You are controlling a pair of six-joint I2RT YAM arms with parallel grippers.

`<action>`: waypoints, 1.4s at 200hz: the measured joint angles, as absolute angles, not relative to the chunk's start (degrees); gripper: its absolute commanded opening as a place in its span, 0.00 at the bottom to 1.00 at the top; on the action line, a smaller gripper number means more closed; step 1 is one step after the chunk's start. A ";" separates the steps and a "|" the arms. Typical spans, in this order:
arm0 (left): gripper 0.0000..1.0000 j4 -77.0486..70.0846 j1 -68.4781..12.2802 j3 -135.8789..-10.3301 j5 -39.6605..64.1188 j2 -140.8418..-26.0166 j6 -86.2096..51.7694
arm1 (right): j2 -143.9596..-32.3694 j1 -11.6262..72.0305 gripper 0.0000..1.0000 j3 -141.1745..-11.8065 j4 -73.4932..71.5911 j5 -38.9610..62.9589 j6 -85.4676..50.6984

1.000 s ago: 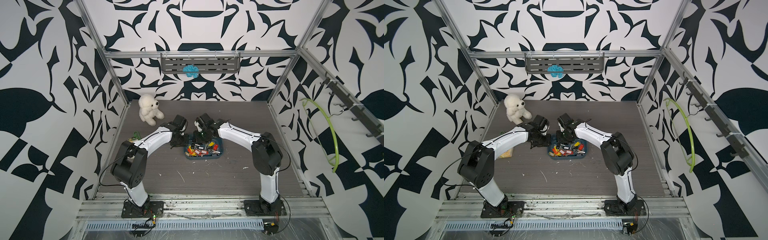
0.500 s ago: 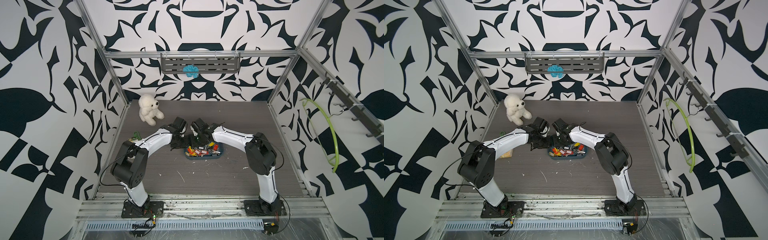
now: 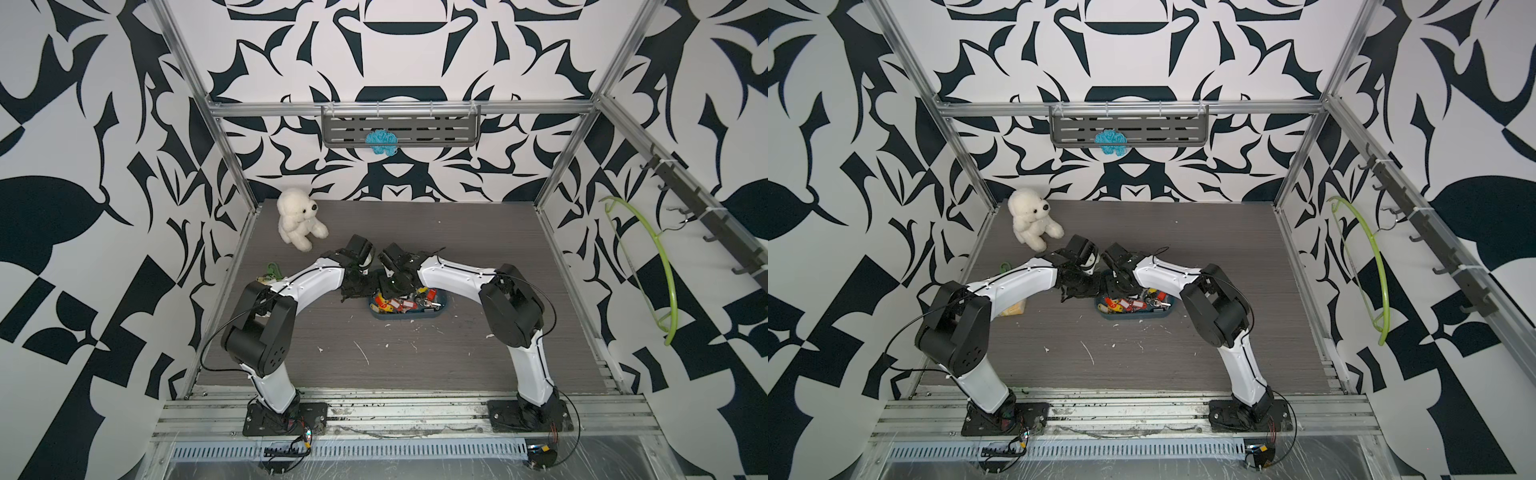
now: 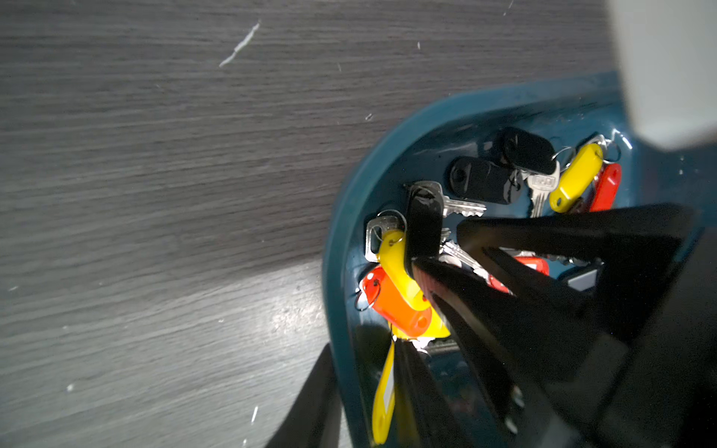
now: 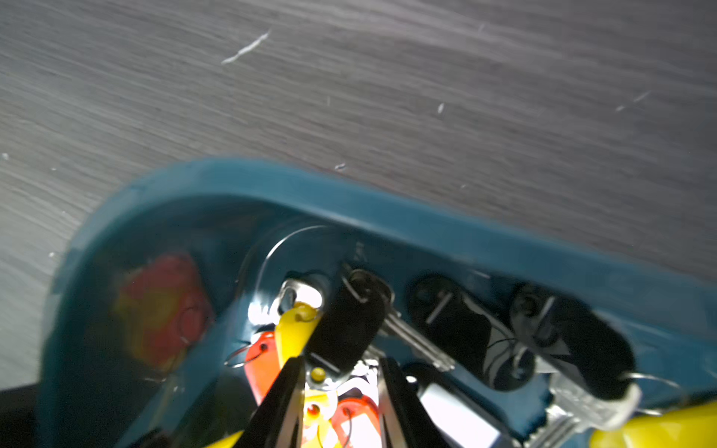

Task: Take the keys out of the storage box
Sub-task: Pick up the key from the storage box.

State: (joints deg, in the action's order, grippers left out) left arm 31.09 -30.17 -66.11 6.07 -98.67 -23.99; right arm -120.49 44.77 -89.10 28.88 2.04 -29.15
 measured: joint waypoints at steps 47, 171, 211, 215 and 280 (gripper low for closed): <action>0.28 31.07 -30.17 -66.08 6.09 -98.67 -23.99 | -121.36 44.77 0.35 -91.35 28.49 0.89 -26.74; 0.27 30.79 -30.17 -66.06 6.37 -98.67 -23.77 | -124.92 44.77 0.16 -93.47 25.61 -1.19 -25.12; 0.27 30.57 -30.17 -65.98 6.48 -98.67 -23.64 | -124.97 44.77 0.00 -93.47 25.32 -2.39 -25.30; 0.27 30.52 -30.17 -65.98 6.48 -98.67 -23.62 | -124.97 44.77 0.00 -93.47 25.32 -2.50 -25.23; 0.27 30.17 -30.17 -65.95 6.52 -98.67 -23.57 | -121.38 44.77 0.00 -91.46 25.43 -3.86 -25.36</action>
